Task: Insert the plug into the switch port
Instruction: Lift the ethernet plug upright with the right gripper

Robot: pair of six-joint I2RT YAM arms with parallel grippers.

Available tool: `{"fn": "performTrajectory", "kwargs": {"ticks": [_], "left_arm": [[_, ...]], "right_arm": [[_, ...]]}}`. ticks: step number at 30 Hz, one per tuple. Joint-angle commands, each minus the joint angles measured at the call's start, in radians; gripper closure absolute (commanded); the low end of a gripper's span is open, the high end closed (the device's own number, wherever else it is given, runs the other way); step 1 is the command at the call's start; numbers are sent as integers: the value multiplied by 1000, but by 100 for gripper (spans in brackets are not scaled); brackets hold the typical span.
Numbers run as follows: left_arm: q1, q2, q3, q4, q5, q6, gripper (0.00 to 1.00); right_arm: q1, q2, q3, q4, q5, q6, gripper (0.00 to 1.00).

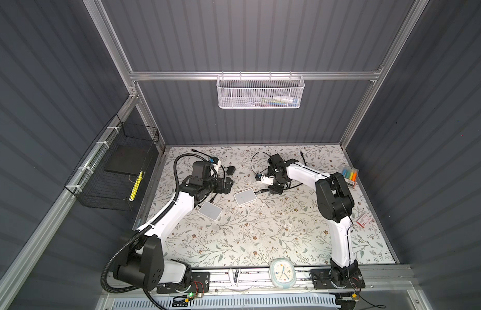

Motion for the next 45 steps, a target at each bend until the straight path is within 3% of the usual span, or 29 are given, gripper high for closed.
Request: {"fn": "performTrajectory", "kwargs": {"ticks": [1,6,10,20,27,37,45], "left_arm": [[5,-20,-3,-2,10,10,0],[5,-33,-8,-3,15,7,0],[4,-45,-24,7,16,1,0],[4,-35,-42,50,53,-24,0],[4,-28,-59,98,108,-72,0],[1,58,-117,285,358,-223,28],[1,140,-87,286,436,-195,47]], "right_arm": [[3,60,-12,-61,-10,-14,68],[9,40,-16,-99,-21,6,82],[12,-63,-107,-87,-26,52,93],[19,-302,-303,-93,10,101,97],[35,-359,-314,-6,-16,96,98],[112,-369,-283,93,-93,142,99],[155,-405,-301,135,-134,173,99]]}}
